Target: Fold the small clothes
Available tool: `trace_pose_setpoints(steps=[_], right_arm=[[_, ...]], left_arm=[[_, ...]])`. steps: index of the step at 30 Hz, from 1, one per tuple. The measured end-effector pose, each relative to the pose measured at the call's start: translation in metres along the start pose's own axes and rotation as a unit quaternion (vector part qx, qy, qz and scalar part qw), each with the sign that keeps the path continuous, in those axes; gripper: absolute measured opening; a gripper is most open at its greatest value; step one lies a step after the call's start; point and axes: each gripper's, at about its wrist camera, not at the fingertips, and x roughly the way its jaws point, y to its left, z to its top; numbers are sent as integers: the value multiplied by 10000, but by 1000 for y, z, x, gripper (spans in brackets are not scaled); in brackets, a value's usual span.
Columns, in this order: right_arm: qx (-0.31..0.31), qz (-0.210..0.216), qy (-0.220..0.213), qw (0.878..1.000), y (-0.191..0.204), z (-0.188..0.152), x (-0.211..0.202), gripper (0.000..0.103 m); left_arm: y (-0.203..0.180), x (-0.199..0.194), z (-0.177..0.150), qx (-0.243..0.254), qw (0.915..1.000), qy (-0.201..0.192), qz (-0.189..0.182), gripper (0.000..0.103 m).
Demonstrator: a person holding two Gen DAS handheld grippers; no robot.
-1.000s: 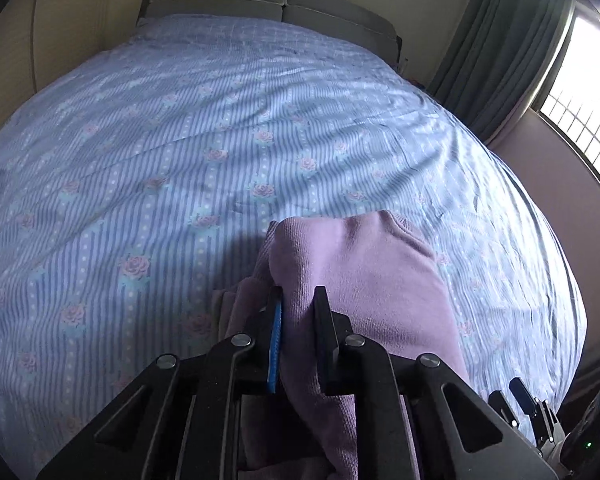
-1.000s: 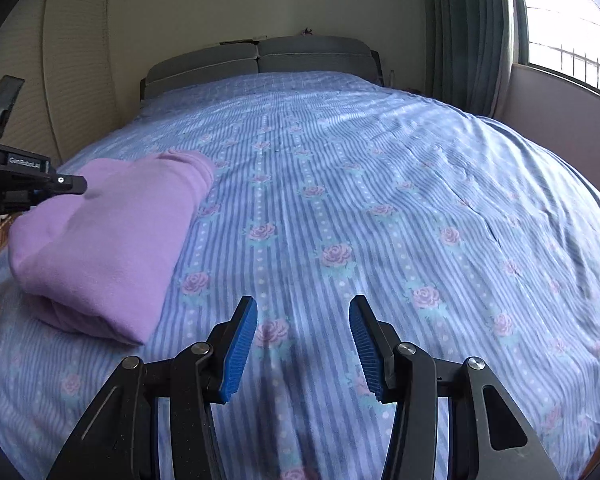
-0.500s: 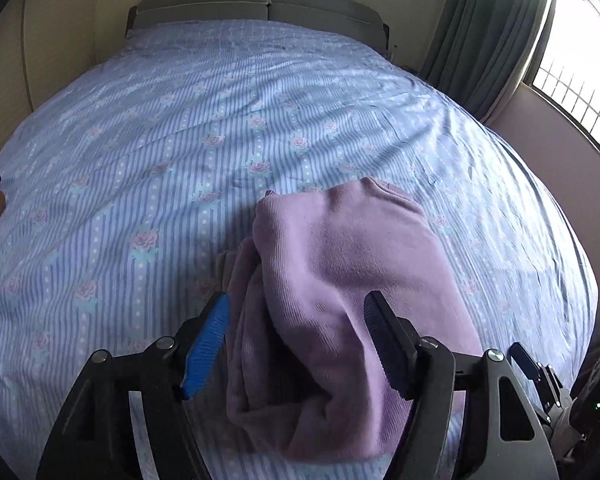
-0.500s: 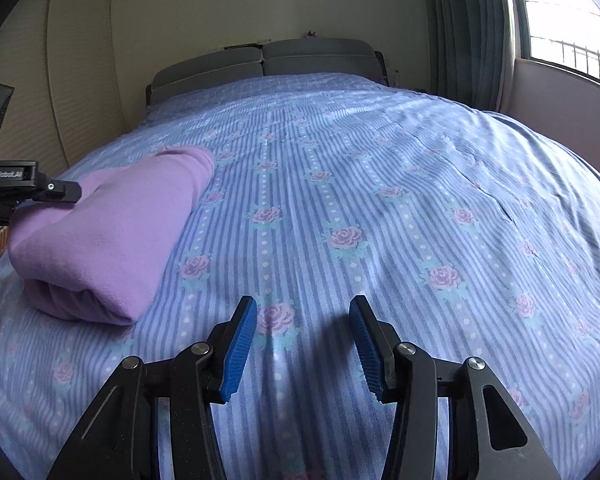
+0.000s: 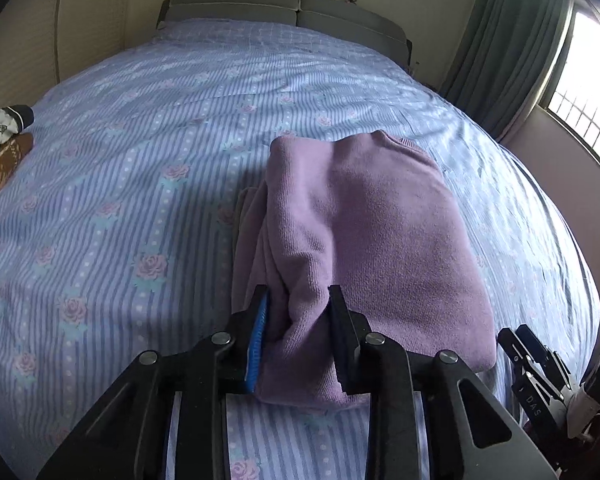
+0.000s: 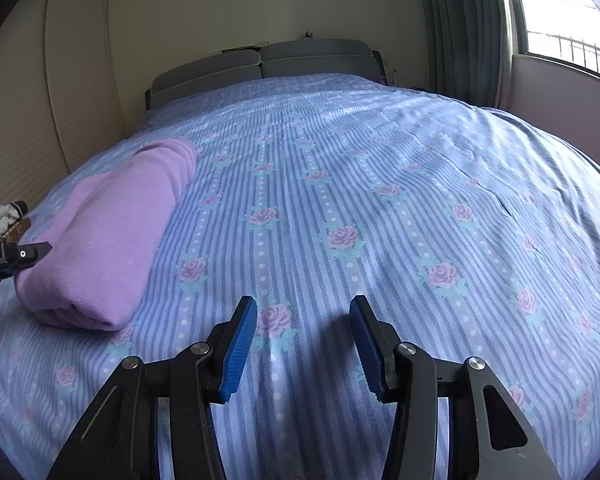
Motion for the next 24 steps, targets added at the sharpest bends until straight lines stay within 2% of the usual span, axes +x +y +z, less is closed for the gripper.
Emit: trace_pose_setpoints(steps=[2,3,5,7,9,11,14,16,18,20,24], right_arm=[[-24,-1,4,10000,1,0,0,49],[-30,3,0,10000,1,1,0,49],[-30,23,-2,10000,1,1,-1,49],[-22,46,-34,10000,2,2,-4,49],[-29,66,-76,9999,3,3,-7,49],[-49,82,-104,9999,4,4,-8,50],[-79,74,-120,9999,5,4,-8,55],[-60,99,-153,9998,4,3,-9,55],[-20,131,-173,9998,3,2,-9,55],[20,149,-159,9998,0,2,-8,55],[62,161,-127,9998,-2,1,-6,55]], left_arm=[[1,-5,3,-167,9998,-13,-87,40],[1,-9,5,-243,9997,-18,-52,48],[-4,-19,7,-136,9997,-118,169,57],[-15,-32,8,134,9984,-323,449,58],[-25,-48,8,346,9958,-637,559,58],[-38,-64,6,542,9924,-1009,449,60],[-58,-72,5,859,9889,-1211,-51,71],[-69,-66,4,1075,9877,-1122,-200,72],[-72,-53,2,1157,9889,-924,-122,72],[-62,-38,1,955,9932,-667,-37,72],[-36,-15,-5,482,9986,-148,-148,75]])
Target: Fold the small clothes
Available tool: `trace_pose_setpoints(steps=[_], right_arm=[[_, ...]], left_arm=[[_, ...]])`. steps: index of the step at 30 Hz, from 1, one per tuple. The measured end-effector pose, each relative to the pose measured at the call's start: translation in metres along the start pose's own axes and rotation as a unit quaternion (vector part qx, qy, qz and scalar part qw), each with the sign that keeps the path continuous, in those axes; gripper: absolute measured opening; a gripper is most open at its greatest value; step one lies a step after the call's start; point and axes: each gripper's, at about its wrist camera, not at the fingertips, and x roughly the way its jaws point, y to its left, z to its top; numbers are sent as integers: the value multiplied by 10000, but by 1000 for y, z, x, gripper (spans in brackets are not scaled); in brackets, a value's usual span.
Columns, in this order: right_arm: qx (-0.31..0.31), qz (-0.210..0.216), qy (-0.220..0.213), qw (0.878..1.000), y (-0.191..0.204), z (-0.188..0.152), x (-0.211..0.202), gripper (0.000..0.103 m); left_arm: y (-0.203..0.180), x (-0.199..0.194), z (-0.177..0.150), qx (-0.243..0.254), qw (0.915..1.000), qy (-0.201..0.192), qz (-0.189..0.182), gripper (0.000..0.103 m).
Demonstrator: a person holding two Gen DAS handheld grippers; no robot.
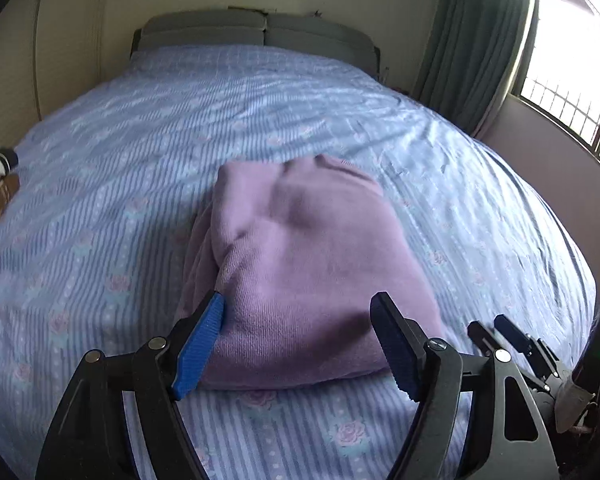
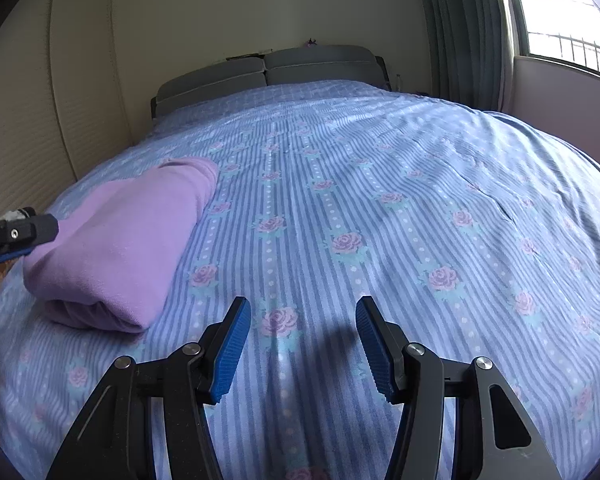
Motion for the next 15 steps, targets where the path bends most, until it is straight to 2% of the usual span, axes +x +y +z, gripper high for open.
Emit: trace_pose_setpoints(steps=[4,5,6,11,15], right_arm=[[-31,-4,19,10000,1,0,1,55],[-35,-3,23,10000,1,0,2,55],[-37,-2,33,10000,1,0,2,55],[6,13,39,10000,0,2,0,55],[45,241,118,9996,-2,12,-4,56]], left_arm=[[3,9,-6,58,9999,73,39,81],[3,11,-7,54,9999,98,124,91],[6,15,-8,-89,9998,176,98,93],[14,-2,-8,-444,9990,-50,-30,92],[24,-19,-4,-536,9982,-204,160,92]])
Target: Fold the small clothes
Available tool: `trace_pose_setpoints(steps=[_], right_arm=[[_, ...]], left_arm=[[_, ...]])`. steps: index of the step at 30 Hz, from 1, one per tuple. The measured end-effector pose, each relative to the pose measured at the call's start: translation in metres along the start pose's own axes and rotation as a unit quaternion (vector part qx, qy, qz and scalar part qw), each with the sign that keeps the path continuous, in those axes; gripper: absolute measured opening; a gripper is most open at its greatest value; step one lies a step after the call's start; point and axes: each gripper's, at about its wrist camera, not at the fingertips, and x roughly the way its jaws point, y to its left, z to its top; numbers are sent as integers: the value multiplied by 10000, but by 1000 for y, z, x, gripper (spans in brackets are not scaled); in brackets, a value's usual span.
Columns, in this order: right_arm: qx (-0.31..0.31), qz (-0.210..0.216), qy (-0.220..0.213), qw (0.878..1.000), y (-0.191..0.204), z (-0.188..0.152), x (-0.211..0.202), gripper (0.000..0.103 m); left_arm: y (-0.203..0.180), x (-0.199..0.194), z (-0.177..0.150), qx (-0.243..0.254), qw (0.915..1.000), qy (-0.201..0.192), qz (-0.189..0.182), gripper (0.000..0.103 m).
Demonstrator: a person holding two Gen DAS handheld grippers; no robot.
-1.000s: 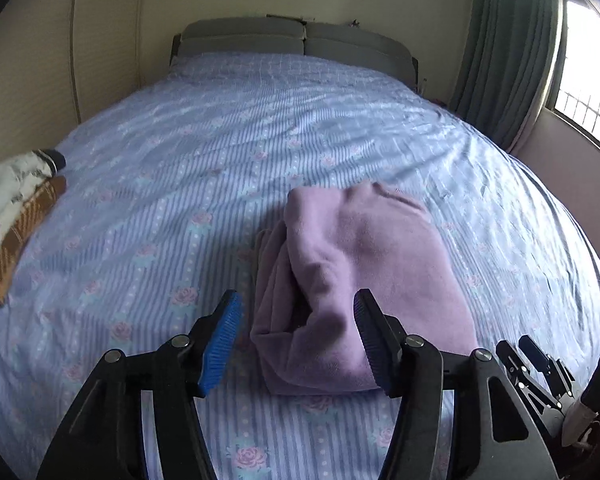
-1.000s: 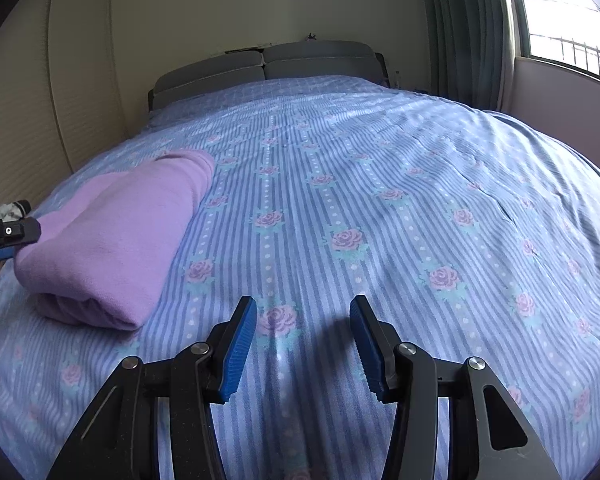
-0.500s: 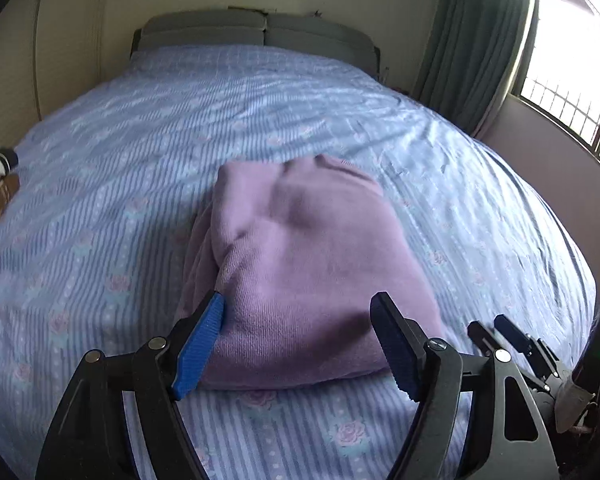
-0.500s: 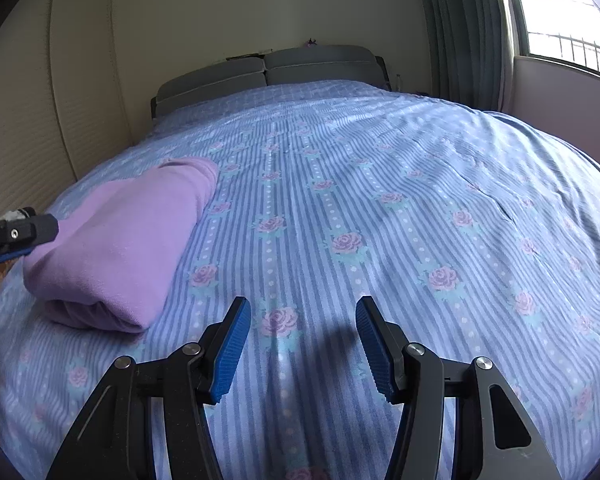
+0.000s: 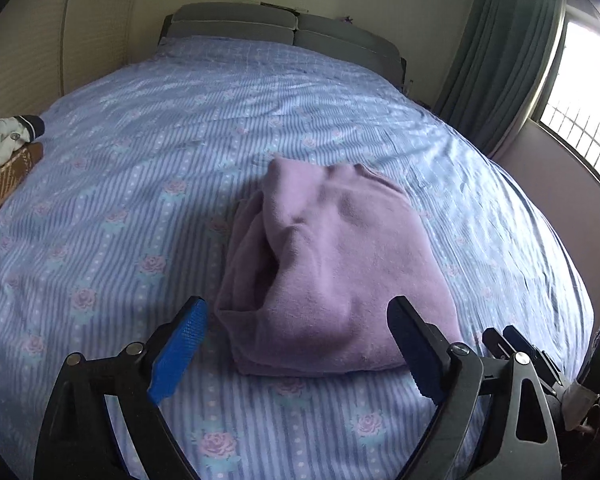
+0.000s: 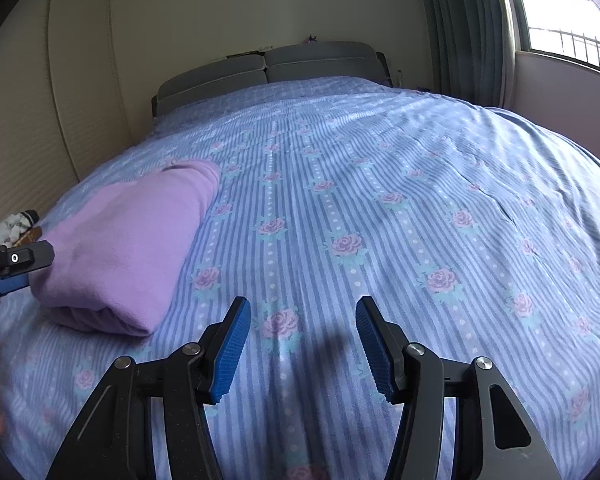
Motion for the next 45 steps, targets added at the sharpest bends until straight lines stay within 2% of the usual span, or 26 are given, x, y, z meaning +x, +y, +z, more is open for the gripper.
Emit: trace_pose_setpoints(steps=[1,3,7,9,13,14,16,18,19,23,29,32,34,36,39,40,45], right_arm=[[-6,140,59,9999,0,3,1,63],[26,467,171,9988,-1,12,3,69],[406,1232,453,9905,-3,32,16,71],[651,1651,672,9818,-2,44,28,76],[1069,2346,1249,9581,4,63,60,77],[1130,2492,1392,9517,8,67,69,77],[1124,2589,1634,9453,16,73,84,77],[1045,2607,1868,9414,24,77,98,77],[1023,2590,1963,9402,28,76,103,77],[1324,2720,2308,9248,27,77,129,77],[1704,3041,2609,9002,32,76,156,77],[1680,3153,2785,8915,43,77,164,77],[1612,3222,2918,8861,50,76,165,71],[1570,3217,2965,8854,55,75,166,70],[1533,3185,2937,8881,58,73,165,59],[1533,3161,2910,8899,60,73,165,53],[1325,3036,2648,9056,72,76,146,44]], left_arm=[[5,-1,1,-69,10000,0,27,92],[19,1,3,-285,9996,74,16,92],[38,14,2,-592,9975,364,-95,92],[42,23,1,-789,9947,577,-322,92],[44,38,-2,-1119,9874,860,-717,91],[48,43,-3,-1291,9832,934,-888,91],[52,48,-5,-1524,9762,1050,-1129,89],[55,54,-7,-1704,9688,1129,-1399,83],[55,55,-7,-1725,9676,1148,-1441,82],[53,60,-6,-1652,9679,1190,-1473,82],[52,65,-4,-1698,9671,1212,-1456,82],[49,67,-2,-1605,9703,1201,-1353,75],[47,66,-3,-1497,9732,1201,-1268,71],[46,65,-4,-1449,9746,1173,-1240,63],[42,61,-3,-1341,9775,1095,-1208,53],[39,59,-4,-1251,9796,1062,-1162,52],[31,45,-1,-1029,9836,1055,-1042,45]])
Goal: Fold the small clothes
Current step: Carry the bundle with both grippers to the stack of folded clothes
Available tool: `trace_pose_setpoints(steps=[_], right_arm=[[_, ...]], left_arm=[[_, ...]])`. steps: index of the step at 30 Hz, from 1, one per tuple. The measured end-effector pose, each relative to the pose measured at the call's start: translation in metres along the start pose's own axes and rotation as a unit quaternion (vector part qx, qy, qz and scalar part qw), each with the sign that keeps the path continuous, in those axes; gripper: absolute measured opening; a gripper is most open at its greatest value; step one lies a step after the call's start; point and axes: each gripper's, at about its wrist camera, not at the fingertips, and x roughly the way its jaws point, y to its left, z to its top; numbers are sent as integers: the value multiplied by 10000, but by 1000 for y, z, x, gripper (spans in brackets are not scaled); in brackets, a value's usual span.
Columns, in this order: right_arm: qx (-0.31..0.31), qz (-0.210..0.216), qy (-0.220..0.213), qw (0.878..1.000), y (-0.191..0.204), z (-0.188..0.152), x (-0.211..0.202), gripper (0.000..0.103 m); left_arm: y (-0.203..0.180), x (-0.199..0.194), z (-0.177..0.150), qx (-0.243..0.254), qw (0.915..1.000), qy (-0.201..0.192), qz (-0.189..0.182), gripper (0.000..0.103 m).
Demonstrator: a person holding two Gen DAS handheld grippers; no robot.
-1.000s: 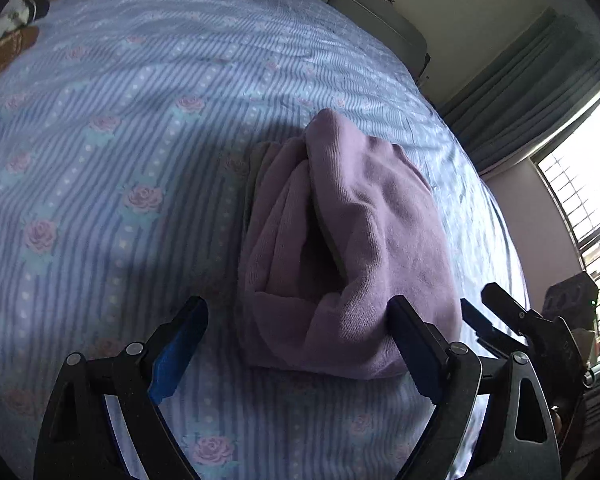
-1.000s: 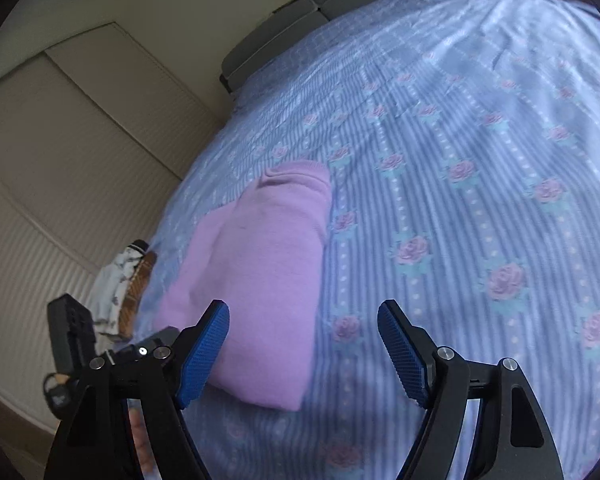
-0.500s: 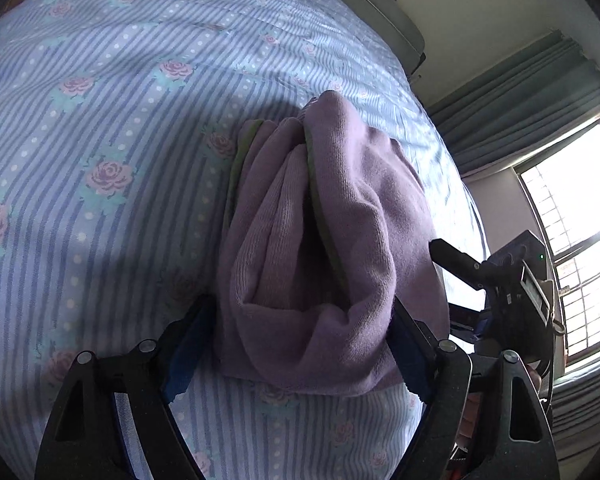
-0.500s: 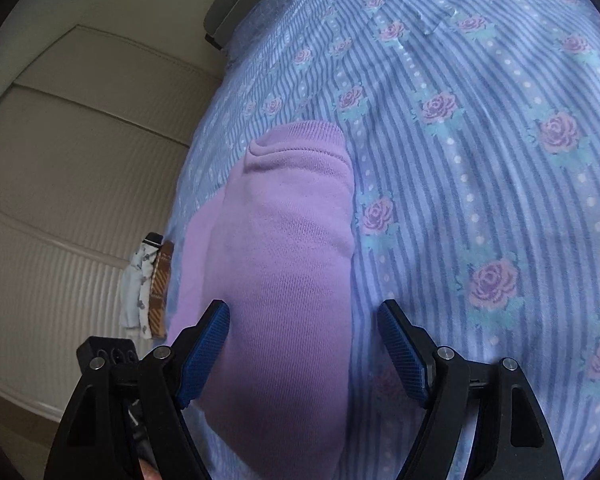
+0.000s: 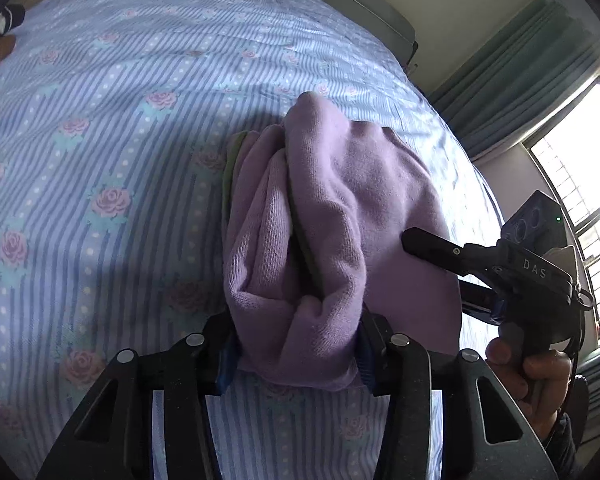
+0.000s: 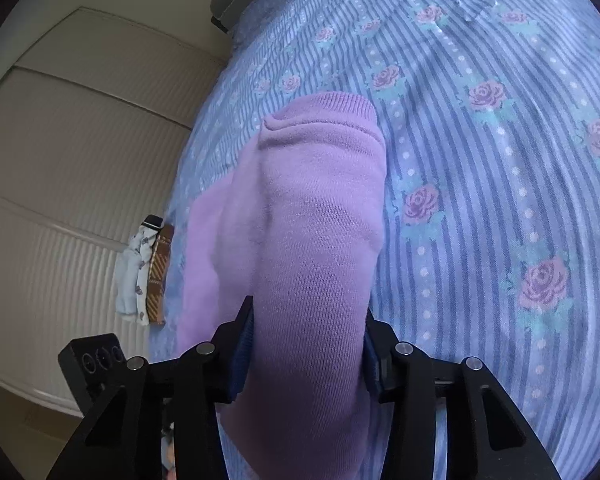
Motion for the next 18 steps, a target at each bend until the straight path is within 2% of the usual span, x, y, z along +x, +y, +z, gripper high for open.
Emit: trace_pose_setpoints(steps=[5,11,18], right_arm=[[-32,13,-89,10000,10,-4,-12,42],[-158,40,-226,9996,32,-16,-27,41],[-512,170,-345,9979,94,-21,-29,41]], left_arm=[[-9,-17,1,211,9997,-56,58,42],[-8,-44,-2,200,9996,-159,-107,42],[7,-100,6,213,9983,-509,-200,42]])
